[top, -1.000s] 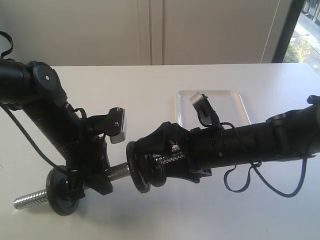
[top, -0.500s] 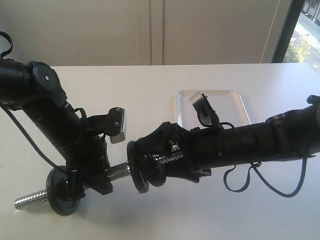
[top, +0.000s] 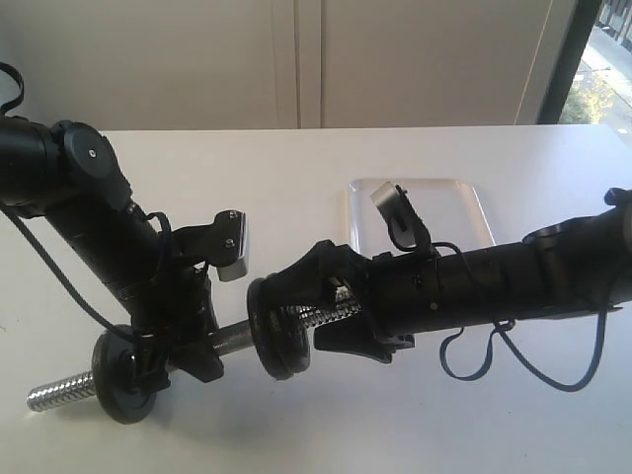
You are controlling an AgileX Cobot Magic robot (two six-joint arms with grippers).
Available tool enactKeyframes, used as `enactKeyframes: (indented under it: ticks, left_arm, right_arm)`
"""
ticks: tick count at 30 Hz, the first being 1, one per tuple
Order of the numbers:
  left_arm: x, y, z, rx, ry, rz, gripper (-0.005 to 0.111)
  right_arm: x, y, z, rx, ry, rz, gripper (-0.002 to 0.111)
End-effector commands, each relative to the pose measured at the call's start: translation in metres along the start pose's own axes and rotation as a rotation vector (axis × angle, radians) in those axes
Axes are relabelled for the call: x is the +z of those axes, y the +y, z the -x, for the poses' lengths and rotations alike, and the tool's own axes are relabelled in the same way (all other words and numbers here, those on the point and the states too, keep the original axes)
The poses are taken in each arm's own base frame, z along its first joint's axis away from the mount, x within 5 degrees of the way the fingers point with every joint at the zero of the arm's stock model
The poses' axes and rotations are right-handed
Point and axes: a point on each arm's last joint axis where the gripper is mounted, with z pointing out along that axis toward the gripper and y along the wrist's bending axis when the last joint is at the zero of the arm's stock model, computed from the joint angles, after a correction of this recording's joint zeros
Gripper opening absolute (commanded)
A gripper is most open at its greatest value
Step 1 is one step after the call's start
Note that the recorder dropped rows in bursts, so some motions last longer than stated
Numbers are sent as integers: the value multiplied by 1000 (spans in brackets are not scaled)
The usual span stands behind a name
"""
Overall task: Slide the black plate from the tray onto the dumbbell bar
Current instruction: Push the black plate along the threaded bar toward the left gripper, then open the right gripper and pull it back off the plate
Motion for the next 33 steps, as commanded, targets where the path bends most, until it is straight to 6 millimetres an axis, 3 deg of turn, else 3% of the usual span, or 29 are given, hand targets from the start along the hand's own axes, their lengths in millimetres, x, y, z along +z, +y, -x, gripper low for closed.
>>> enactKeyframes:
  ticks: [1,29,33]
  left_arm:
    - [-25,-9,24,-40,-160,-16,0]
    - [-25,-9,24,-42,-160,-16,0]
    - [-25,-9,24,-42,-160,-16,0]
  right_arm:
    - [1,1,-1,-19,8,10,105]
    - [-2,3,0,-49,4,0,105]
    - [-5,6,-2,-70,26,-40,98]
